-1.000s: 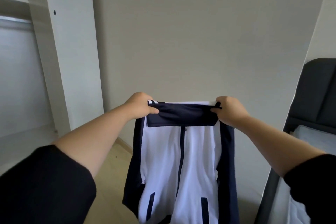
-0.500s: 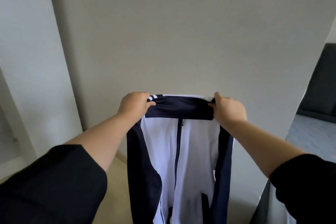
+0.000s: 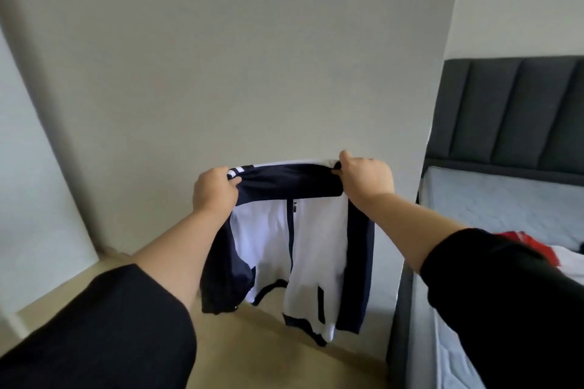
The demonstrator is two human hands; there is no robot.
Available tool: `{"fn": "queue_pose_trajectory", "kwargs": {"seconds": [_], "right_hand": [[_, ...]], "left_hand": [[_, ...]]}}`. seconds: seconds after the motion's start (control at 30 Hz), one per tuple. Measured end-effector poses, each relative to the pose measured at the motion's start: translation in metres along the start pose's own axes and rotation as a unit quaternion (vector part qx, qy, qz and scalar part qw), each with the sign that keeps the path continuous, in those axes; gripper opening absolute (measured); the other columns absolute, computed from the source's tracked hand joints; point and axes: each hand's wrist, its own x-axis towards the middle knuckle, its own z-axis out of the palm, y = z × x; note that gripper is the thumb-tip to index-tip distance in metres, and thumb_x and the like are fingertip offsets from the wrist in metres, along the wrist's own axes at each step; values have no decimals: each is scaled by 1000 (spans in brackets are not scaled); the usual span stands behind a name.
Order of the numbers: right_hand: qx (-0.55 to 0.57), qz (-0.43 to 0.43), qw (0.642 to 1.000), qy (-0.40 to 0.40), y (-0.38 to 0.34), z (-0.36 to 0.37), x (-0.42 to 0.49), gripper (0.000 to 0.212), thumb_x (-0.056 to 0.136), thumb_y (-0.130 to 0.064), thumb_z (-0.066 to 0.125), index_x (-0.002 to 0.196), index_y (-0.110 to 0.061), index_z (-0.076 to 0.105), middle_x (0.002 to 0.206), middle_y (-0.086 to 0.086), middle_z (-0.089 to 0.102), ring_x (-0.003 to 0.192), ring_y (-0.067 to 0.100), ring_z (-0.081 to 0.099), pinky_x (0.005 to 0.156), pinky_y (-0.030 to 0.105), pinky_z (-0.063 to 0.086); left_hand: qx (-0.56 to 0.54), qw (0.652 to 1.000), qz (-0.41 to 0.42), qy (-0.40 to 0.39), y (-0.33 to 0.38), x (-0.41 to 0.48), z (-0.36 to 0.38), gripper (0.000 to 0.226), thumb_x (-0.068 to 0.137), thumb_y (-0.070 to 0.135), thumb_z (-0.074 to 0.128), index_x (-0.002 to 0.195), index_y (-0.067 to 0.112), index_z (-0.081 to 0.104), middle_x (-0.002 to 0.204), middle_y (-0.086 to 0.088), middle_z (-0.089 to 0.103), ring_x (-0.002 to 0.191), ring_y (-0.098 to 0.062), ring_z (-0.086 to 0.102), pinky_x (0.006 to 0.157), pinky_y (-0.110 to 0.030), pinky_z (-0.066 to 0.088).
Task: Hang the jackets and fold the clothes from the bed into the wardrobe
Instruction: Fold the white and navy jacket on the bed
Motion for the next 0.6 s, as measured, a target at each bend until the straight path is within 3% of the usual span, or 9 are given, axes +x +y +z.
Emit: {"fn": "queue_pose_trajectory", "kwargs": {"seconds": [0.07, 0.23, 0.47, 0.6], "right_hand": [[8, 31, 999, 21, 27, -35, -12, 22, 91, -14, 53, 83, -12, 32, 53, 0, 36, 44, 23, 33, 42, 27, 16], [34, 78, 991, 107, 101, -126, -45, 29, 99, -31, 46, 81, -10, 36, 57, 2, 39, 52, 27, 39, 43, 29, 15], [-32, 104, 974, 198, 202, -226, -107, 28, 99, -28, 45, 80, -10, 35, 67, 11, 59, 53, 29, 44, 46, 30, 17], [-62, 93, 963, 246, 249, -268, -147, 27, 97, -28, 49, 80, -12, 36, 58, 9, 50, 52, 31, 45, 47, 30, 18]], "left_hand": [[9, 1000, 25, 15, 40, -17, -18, 22, 93, 18, 56, 72, 11, 51, 72, -9, 55, 69, -32, 49, 59, -31, 35], [14, 992, 110, 66, 148, -49, -61, 43, 92, 18, 57, 58, 14, 31, 57, -1, 38, 61, -29, 39, 51, -30, 25], [32, 963, 254, 86, 270, -103, -98, 43, 94, 24, 58, 63, 12, 31, 56, -4, 37, 60, -31, 39, 50, -32, 23], [3, 950, 295, 102, 314, -138, -99, 36, 93, 28, 60, 70, 10, 38, 61, -8, 43, 62, -32, 41, 54, -32, 26]]}}
